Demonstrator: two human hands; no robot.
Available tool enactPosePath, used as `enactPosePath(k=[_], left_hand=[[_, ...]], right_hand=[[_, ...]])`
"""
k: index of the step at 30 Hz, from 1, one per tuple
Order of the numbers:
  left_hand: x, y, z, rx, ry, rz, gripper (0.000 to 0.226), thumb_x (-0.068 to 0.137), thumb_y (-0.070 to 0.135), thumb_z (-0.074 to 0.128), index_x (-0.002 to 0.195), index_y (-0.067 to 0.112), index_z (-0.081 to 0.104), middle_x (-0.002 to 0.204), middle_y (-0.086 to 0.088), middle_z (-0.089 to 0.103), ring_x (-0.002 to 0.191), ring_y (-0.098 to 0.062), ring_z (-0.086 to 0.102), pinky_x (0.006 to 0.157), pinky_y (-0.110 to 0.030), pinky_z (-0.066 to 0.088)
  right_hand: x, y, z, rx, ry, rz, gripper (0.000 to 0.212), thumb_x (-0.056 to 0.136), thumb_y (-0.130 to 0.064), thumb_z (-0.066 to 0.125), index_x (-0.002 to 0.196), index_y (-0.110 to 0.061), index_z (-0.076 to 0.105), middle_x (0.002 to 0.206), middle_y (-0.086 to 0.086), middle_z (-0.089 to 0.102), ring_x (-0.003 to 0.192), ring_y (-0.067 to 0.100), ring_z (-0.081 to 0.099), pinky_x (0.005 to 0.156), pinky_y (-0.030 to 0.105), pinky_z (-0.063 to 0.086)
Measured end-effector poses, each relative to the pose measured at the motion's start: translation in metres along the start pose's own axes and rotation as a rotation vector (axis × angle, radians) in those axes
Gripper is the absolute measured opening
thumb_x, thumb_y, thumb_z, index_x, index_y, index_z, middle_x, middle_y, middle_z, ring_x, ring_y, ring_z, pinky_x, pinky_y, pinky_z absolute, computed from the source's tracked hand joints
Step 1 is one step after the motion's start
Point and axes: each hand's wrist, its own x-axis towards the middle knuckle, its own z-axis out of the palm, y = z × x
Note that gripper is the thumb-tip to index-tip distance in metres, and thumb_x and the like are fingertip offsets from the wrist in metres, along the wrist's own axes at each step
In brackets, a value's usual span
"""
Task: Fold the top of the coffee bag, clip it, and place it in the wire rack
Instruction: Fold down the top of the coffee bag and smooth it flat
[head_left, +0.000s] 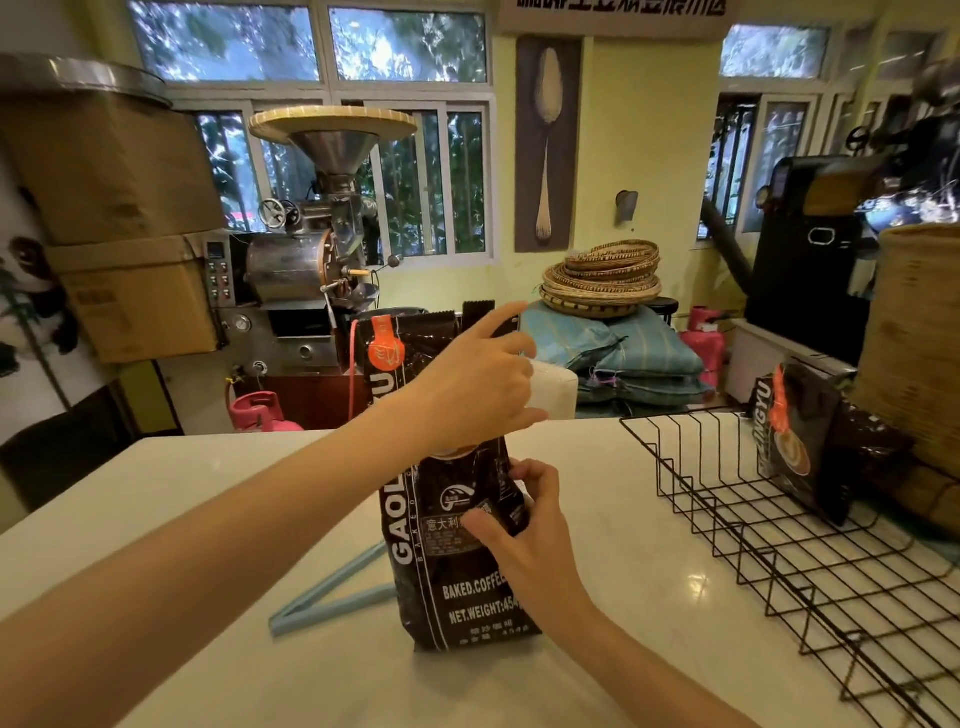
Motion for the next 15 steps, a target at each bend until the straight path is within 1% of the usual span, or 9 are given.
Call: enactPosePath(k=[2, 4, 6, 8, 10, 12, 15], left_hand=[[0.0, -0.002, 0.002, -0.014, -0.009, -0.02, 0.061, 0.086, 0.045, 0.028, 0.06, 0.011, 0.073, 0.059, 0.001, 0.07, 0.083, -0.017, 0.065, 0.111, -0.045, 0.02], [-0.002, -0.002, 0.006, -0.019, 0.023, -0.026, 0.06, 0.087, 0.042, 0.03, 0.057, 0.012, 0.072, 0.053, 0.002, 0.068, 0.073, -0.016, 0.065, 0.108, -0.042, 0.032], [-0.004, -0.003, 0.011, -0.004, 0.1, -0.06, 0.057, 0.087, 0.038, 0.035, 0.05, 0.013, 0.071, 0.045, 0.002, 0.065, 0.058, -0.016, 0.063, 0.098, -0.034, 0.042], [-0.005, -0.003, 0.014, -0.007, 0.142, -0.089, 0.055, 0.086, 0.035, 0.038, 0.046, 0.013, 0.069, 0.041, 0.002, 0.062, 0.048, -0.016, 0.059, 0.087, -0.032, 0.043], [-0.004, -0.002, 0.012, 0.021, 0.164, -0.082, 0.053, 0.086, 0.031, 0.038, 0.043, 0.014, 0.067, 0.038, 0.003, 0.06, 0.04, -0.015, 0.055, 0.079, -0.027, 0.048], [-0.003, -0.006, 0.01, 0.044, 0.177, -0.067, 0.052, 0.085, 0.027, 0.038, 0.042, 0.014, 0.065, 0.036, 0.002, 0.059, 0.037, -0.016, 0.052, 0.076, -0.026, 0.049], [-0.004, -0.006, 0.009, 0.048, 0.191, -0.088, 0.052, 0.084, 0.022, 0.037, 0.04, 0.012, 0.062, 0.035, -0.001, 0.058, 0.034, -0.018, 0.051, 0.076, -0.028, 0.051]], right_hand=[[0.0, 0.001, 0.0, 0.003, 0.004, -0.011, 0.056, 0.056, -0.05, 0.068, 0.099, -0.032, 0.037, 0.1, -0.01, 0.063, 0.088, 0.007, 0.066, 0.077, 0.031, 0.057], [-0.001, 0.0, 0.001, -0.011, 0.019, -0.027, 0.055, 0.057, -0.052, 0.067, 0.099, -0.032, 0.038, 0.098, -0.011, 0.064, 0.088, 0.006, 0.066, 0.075, 0.027, 0.057], [-0.003, 0.0, 0.001, -0.03, 0.034, -0.045, 0.052, 0.058, -0.052, 0.067, 0.098, -0.033, 0.039, 0.095, -0.012, 0.064, 0.086, 0.002, 0.066, 0.071, 0.021, 0.055], [-0.007, 0.0, 0.002, -0.031, 0.047, -0.051, 0.044, 0.066, -0.045, 0.07, 0.096, -0.033, 0.041, 0.094, -0.013, 0.064, 0.085, -0.002, 0.065, 0.067, 0.015, 0.053], [-0.011, 0.001, 0.002, -0.037, 0.068, -0.05, 0.032, 0.077, -0.031, 0.069, 0.093, -0.033, 0.041, 0.094, -0.015, 0.062, 0.084, -0.007, 0.064, 0.064, 0.012, 0.051], [-0.015, 0.001, 0.003, -0.061, 0.087, -0.053, 0.022, 0.084, -0.023, 0.06, 0.089, -0.032, 0.041, 0.092, -0.014, 0.061, 0.08, -0.01, 0.063, 0.06, 0.01, 0.05], [-0.018, 0.002, 0.004, -0.099, 0.119, -0.093, 0.018, 0.089, -0.017, 0.051, 0.083, -0.031, 0.04, 0.085, -0.013, 0.061, 0.074, -0.011, 0.062, 0.055, 0.007, 0.048]])
